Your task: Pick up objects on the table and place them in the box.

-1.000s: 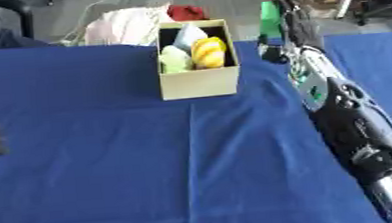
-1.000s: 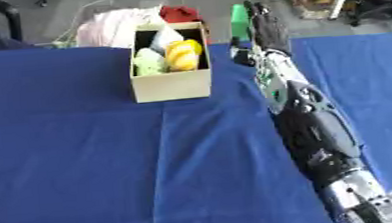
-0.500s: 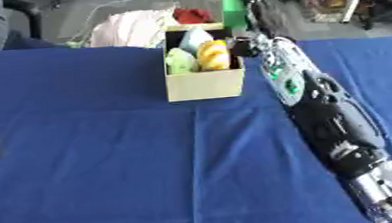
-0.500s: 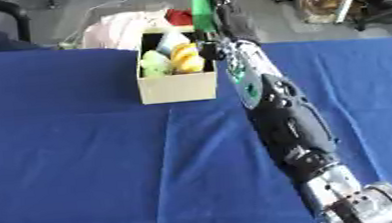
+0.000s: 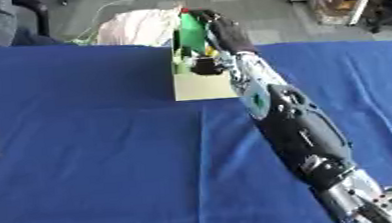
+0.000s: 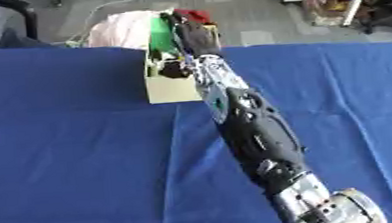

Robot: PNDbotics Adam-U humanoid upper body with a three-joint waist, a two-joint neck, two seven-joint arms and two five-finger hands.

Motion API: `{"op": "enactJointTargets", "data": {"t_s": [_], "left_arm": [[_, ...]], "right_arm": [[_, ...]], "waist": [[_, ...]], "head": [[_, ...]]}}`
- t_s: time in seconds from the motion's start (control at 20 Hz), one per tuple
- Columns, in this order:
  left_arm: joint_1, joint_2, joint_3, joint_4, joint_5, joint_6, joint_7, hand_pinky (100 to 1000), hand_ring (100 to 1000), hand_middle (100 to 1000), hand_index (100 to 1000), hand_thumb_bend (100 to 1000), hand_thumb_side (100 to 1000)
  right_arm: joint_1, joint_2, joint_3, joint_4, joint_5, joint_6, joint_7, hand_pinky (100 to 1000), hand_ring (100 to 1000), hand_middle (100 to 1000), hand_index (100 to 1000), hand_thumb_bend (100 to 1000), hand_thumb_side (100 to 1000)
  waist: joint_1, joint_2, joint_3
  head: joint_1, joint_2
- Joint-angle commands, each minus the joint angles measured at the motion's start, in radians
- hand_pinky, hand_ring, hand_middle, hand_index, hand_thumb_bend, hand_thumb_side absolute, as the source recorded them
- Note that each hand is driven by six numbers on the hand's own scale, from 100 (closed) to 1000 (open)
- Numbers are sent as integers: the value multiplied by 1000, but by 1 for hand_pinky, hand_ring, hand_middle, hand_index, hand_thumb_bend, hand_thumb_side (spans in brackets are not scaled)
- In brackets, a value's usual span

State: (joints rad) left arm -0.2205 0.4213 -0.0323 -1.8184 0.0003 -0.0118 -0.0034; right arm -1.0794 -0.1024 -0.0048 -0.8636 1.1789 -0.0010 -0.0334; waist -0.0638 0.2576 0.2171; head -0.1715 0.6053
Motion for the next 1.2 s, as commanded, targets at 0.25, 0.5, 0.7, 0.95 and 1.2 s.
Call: {"op": "enactJointTargets", "data": {"t_s": [0.25,0.5,0.7,0.95,1.2], "left_arm": [[-9,9,7,-9,0,0,-1,907,604,597,762,100,762],[-7,9,8,-8,-1,0,-3,907,604,595,762,100,763],[-6,10,10,-7,-2,0,-1,908,604,594,763,100,763],[-4,10,12,-7,-2,0,0,908,604,593,762,100,763],[0,10,14,-5,-2,1,2,909,603,592,762,100,764]], "right_arm": [[-21,-16,0,-6,50,10,83,856,892,948,996,181,626],[-16,-24,-9,3,86,35,74,912,949,989,1000,241,599],[-15,-30,-17,14,129,63,65,944,973,1000,1000,377,581],[-15,-40,-26,16,183,101,58,956,984,1000,1000,433,594],[-17,-53,-29,-4,164,98,57,949,975,1000,1000,397,580]], "waist": [[-6,-29,-5],[-6,-30,-9],[-5,-30,-10],[-5,-30,-13],[-4,-32,-23]], "head": [[0,-5],[3,-5],[6,-5],[9,-3],[15,-1]]}}
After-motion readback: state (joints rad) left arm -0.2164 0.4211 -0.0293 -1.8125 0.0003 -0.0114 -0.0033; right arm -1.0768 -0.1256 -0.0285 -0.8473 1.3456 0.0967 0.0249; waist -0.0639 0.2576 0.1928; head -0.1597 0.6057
